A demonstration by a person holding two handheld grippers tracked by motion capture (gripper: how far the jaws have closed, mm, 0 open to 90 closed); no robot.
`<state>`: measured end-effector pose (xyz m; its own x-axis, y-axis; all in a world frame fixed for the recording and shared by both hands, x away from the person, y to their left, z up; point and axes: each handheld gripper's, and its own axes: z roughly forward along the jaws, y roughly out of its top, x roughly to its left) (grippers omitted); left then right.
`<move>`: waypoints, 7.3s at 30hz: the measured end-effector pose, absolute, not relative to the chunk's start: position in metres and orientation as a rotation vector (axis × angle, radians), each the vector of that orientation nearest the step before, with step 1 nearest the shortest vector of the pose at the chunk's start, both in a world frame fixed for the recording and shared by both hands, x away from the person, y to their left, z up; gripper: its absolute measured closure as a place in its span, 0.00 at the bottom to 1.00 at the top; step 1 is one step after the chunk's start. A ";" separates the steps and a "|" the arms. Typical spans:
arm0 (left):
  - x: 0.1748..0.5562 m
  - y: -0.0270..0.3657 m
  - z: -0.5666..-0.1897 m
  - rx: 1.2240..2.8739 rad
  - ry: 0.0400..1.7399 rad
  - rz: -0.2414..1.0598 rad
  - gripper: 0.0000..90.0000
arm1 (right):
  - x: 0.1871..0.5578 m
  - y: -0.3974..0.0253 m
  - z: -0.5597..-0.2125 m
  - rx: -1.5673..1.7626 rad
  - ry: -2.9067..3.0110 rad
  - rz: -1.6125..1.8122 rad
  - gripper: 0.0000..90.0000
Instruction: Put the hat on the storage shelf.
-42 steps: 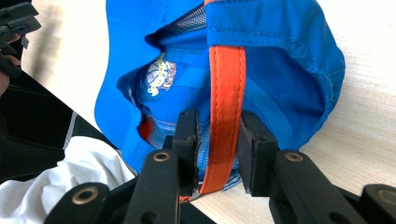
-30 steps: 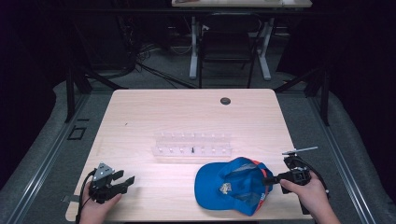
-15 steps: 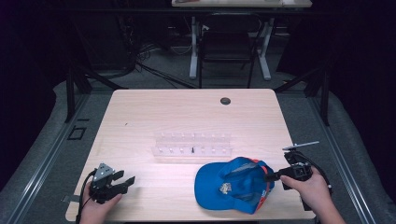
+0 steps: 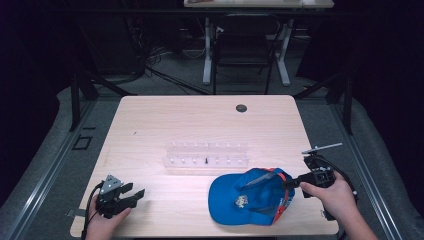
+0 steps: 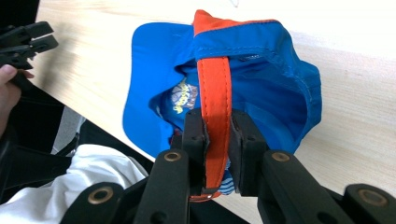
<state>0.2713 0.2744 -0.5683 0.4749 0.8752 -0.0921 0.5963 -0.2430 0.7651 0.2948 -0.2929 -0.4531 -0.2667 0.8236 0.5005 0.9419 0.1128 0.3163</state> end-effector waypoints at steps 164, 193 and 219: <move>0.231 0.103 -0.489 2.057 0.618 0.532 0.98 | 0.352 -0.156 -0.323 -1.305 -1.767 -1.363 0.87; 0.266 0.103 -0.488 1.962 0.624 0.627 0.99 | 0.377 -0.154 -0.344 -1.391 -1.770 -1.384 0.86; 0.291 0.108 -0.500 1.953 0.654 0.618 0.99 | 0.390 -0.148 -0.365 -1.397 -1.744 -1.360 0.86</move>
<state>0.2907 0.1085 -0.5003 0.7288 0.6683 0.1494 0.1872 -0.4043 0.8952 0.3903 -0.1482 -0.3649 -0.3326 0.4031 0.8526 0.9251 -0.0361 0.3780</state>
